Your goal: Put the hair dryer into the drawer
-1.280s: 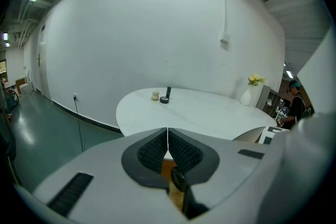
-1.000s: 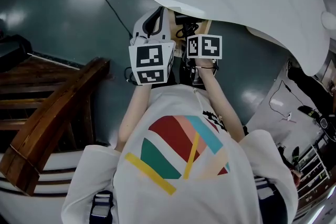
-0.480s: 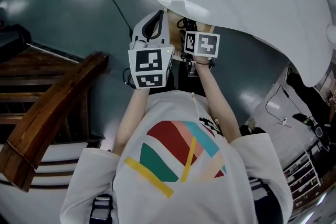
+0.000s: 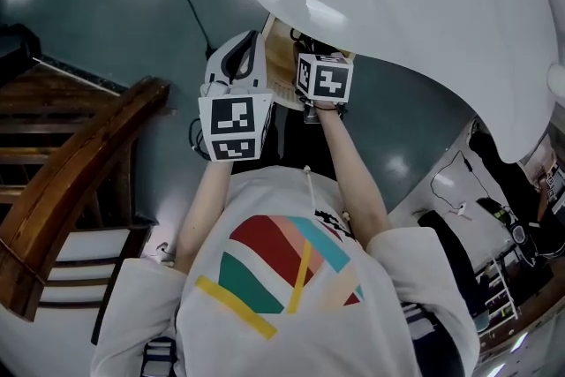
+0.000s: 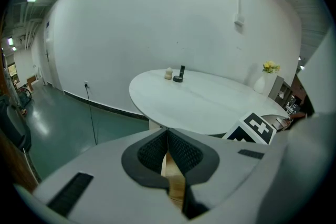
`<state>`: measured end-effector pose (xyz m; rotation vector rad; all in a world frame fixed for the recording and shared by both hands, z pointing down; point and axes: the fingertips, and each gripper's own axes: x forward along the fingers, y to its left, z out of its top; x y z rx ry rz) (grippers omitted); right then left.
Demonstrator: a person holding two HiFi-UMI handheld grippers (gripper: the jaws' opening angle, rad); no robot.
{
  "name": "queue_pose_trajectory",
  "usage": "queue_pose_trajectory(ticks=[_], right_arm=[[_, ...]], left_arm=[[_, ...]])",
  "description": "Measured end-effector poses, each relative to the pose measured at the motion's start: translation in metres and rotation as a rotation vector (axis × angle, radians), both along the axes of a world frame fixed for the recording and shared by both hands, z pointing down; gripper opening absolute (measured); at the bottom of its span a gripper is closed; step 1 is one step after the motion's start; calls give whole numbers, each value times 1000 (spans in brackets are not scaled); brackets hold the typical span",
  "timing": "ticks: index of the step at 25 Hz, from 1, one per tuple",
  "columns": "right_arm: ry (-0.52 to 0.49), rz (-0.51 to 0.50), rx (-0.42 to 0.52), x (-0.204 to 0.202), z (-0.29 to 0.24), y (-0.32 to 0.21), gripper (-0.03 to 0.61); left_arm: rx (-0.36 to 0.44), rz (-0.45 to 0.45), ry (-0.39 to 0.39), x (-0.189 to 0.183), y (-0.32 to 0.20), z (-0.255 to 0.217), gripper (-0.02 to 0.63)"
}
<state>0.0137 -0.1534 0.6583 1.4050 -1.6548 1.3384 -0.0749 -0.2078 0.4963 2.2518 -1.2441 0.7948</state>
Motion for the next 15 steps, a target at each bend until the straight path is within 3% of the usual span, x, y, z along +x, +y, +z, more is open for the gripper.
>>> queue_pose_trajectory(ticks=[15], right_arm=[[49,46,-6,7,57,-9,176]], left_arm=[[-8,-91,43,-10,-4,19,21]])
